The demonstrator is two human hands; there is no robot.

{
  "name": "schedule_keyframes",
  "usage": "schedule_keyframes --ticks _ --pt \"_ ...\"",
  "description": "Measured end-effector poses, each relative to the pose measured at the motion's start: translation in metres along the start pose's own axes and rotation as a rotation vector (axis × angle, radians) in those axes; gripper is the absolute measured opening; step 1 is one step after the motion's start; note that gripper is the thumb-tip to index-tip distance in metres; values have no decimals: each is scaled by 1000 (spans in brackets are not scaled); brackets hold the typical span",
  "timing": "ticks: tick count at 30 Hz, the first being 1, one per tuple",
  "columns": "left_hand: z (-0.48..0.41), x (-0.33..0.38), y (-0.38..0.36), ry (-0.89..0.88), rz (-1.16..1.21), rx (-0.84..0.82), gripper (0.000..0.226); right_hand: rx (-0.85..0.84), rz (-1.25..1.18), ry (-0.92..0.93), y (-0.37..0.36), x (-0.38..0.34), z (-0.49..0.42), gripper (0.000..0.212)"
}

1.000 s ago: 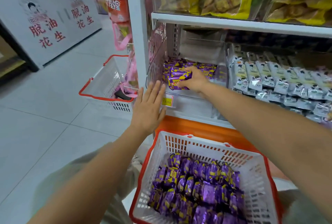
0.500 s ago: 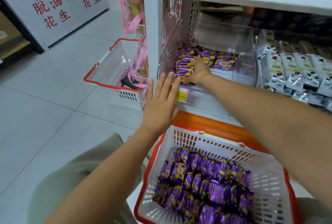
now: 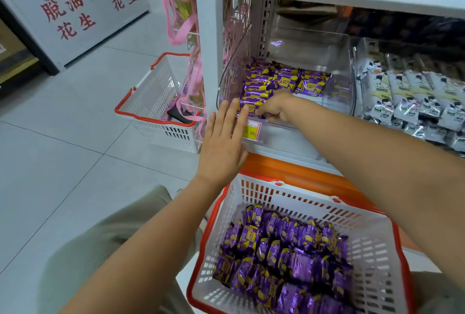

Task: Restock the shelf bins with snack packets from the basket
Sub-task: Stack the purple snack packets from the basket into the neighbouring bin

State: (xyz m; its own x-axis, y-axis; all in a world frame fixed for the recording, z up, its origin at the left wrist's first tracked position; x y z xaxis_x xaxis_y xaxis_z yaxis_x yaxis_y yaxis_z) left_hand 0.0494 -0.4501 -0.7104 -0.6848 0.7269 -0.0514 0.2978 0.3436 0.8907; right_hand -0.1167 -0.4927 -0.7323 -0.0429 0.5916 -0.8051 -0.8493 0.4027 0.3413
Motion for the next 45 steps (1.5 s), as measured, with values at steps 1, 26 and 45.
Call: schedule_keyframes --ticks 1,26,45 --pt "0 0 0 1 2 -3 85 -20 -27 -8 -3 0 1 79" --pt "41 27 28 -10 23 105 57 165 -175 637 50 -38 88 39" --pt "202 84 -173 388 306 -1024 57 -250 760 -42 26 331 78 61"
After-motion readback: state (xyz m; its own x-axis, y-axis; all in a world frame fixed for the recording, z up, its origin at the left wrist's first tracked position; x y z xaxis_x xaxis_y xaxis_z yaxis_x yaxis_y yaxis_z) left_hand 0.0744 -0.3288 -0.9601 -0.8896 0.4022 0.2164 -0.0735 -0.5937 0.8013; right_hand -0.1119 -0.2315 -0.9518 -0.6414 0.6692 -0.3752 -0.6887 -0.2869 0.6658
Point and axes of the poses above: each hand's wrist, its own z-axis away from the middle knuckle, its own y-axis out of the back of the hand, x = y × z, the point moved 9 cm from there along -z, towards the middle knuckle, and after that the axes turned 7 degrees about -z, right-handed, at the moved point
